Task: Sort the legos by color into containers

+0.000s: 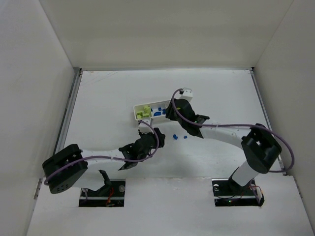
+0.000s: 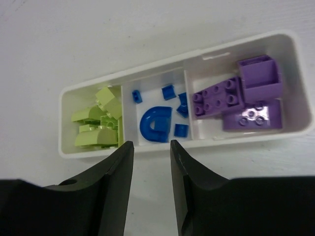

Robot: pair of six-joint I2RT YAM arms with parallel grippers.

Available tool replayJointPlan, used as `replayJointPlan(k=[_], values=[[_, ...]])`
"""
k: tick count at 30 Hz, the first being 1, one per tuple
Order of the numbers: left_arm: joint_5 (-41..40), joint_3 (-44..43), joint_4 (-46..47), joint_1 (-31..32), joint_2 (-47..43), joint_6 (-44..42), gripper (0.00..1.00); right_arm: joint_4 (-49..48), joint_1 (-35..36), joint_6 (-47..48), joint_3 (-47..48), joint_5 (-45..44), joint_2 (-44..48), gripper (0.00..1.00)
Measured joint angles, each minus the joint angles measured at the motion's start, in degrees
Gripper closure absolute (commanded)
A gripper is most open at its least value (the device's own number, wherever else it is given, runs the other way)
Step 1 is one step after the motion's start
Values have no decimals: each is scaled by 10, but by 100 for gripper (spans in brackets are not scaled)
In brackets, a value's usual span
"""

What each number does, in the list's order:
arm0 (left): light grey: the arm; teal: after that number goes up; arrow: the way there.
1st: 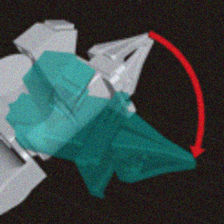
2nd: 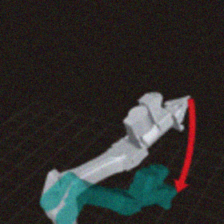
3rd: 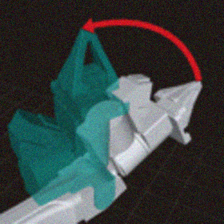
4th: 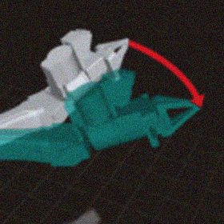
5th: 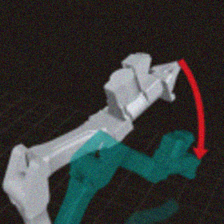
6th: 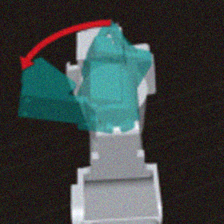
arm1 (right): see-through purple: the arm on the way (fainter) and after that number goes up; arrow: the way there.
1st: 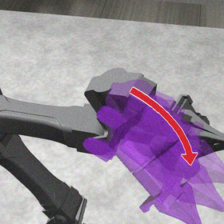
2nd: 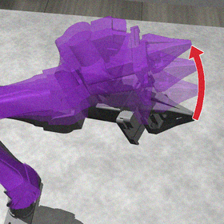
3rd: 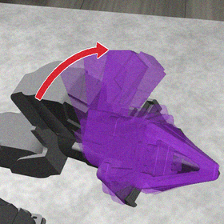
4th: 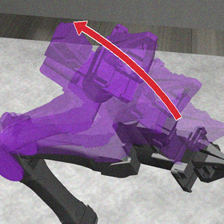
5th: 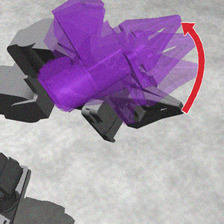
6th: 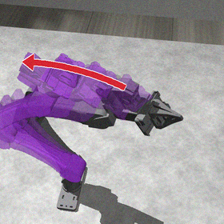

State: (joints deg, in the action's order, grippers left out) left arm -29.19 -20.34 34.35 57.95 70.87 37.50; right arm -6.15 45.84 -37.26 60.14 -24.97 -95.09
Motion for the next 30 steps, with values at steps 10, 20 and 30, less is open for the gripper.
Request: replayJointPlan(k=[10, 20, 30], values=[[17, -106, 13, 69, 170, -37, 43, -43, -48, -1, -238, -6, 188, 46], [9, -172, -11, 71, 256, -36, 45, -72, -49, -19, -337, -5, 272, 45], [-16, -209, -28, 65, 301, -33, 56, -93, -39, -49, -372, -6, 297, 45]])
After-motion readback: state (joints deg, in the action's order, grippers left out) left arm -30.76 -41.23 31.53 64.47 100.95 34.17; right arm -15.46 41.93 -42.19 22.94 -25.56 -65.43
